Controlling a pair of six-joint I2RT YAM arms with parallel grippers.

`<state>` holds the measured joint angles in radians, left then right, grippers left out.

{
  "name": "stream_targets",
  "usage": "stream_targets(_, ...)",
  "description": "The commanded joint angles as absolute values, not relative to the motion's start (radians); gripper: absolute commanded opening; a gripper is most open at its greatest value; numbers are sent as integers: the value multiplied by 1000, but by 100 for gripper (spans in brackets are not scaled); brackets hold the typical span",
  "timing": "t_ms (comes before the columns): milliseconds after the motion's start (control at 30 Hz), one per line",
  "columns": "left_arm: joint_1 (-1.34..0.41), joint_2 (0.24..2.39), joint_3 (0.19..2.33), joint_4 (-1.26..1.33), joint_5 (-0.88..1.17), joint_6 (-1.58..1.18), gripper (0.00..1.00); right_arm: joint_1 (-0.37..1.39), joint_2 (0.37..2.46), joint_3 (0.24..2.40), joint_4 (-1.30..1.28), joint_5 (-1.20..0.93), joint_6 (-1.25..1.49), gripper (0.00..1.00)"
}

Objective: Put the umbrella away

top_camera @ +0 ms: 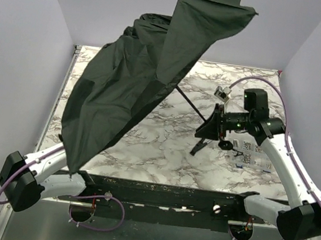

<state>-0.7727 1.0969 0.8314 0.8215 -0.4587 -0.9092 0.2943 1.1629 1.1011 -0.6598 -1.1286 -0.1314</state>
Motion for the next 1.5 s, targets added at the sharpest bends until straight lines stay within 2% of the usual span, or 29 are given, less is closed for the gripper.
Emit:
stream_targets(0,-744,1074,888,819,-420,-855,0,292,1189,1127,-766,-1102,-206,14)
stream_targets(33,-740,1075,892,808,-406,-856,0,293,1193,1139,-767,-1099,-208,3)
stream_targets(67,-739,1081,897,802,-377,-856,0,292,1199,1157,-762,-1096,-209,0)
stream_targets(267,-828,1194,918,769,-161,-926,0,295,1309,1284,-475,-1072,58,0)
stream_targets(400,-891,1243,873,803,-87,-964,0,306,1389,1322,-297,-1071,200,0)
stream_targets(600,-981,1360,822,886,-98,-1034,0,316,1412,1297,-139,-965,320,0)
stream_targets(833,-1042,1466,799,1025,-135,-1111,0,289,1331,1158,-43,-878,378,0)
stream_targets(867,-1041,1463,790,1034,-127,-1116,10,276,1325,1151,-44,-882,378,0)
stream_targets(933,-1040,1429,777,1002,-100,-1100,36,237,1316,1145,-43,-898,385,0)
stream_targets(1000,-1042,1369,763,924,-29,-1061,53,191,1319,1160,-41,-921,399,0)
stream_targets(1033,-1042,1331,750,889,12,-1042,58,169,1325,1174,-40,-932,405,0)
stream_targets(1133,-1042,1200,671,750,166,-996,66,132,1350,1232,-51,-959,404,0)
stream_targets(1233,-1049,1065,571,585,293,-939,67,127,1387,1296,-103,-982,362,0)
stream_targets(1367,-1079,827,461,371,418,-820,68,127,1431,1404,-265,-987,197,0)
stream_targets(1467,-1087,575,482,109,475,-661,70,127,1464,1485,-465,-1012,-3,0)
